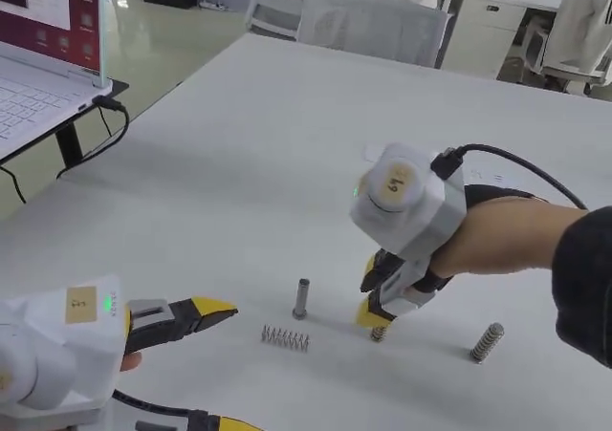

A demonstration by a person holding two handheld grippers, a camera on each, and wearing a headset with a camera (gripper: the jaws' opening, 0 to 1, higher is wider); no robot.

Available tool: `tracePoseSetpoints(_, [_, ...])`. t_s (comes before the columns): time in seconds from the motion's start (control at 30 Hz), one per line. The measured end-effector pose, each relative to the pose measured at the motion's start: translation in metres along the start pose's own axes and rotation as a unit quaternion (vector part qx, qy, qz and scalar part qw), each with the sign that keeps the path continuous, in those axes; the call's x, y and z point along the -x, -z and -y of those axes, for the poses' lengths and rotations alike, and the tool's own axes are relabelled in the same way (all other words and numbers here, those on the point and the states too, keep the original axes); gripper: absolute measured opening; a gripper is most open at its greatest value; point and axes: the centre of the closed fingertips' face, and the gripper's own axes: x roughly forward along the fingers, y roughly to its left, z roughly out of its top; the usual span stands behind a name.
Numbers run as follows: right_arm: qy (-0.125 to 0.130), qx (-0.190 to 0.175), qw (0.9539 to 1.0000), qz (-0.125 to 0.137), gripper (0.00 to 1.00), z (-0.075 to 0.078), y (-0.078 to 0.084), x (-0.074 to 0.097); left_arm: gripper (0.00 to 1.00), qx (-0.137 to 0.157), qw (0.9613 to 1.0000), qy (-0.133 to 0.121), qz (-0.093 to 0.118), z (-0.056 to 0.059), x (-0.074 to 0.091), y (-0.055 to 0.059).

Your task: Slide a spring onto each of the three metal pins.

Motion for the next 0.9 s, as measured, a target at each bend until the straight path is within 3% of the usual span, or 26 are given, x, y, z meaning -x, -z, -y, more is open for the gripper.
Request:
tracePoseSetpoints(0.4, [-0.011, 0.009, 0.9998, 0.013, 0.20, -0.015, -0.018, -0.003, 0.67, -0.002, 1.0000, -0.002, 0.000, -0.001, 0.002, 0.000])
tracePoseSetpoints(0.9, [-0.026, 0.024, 0.9992, 0.018, 0.17, -0.038, -0.039, -0.019, 0.67, -0.002, 1.0000, -0.003, 0.000, 0.000, 0.001, -0.001])
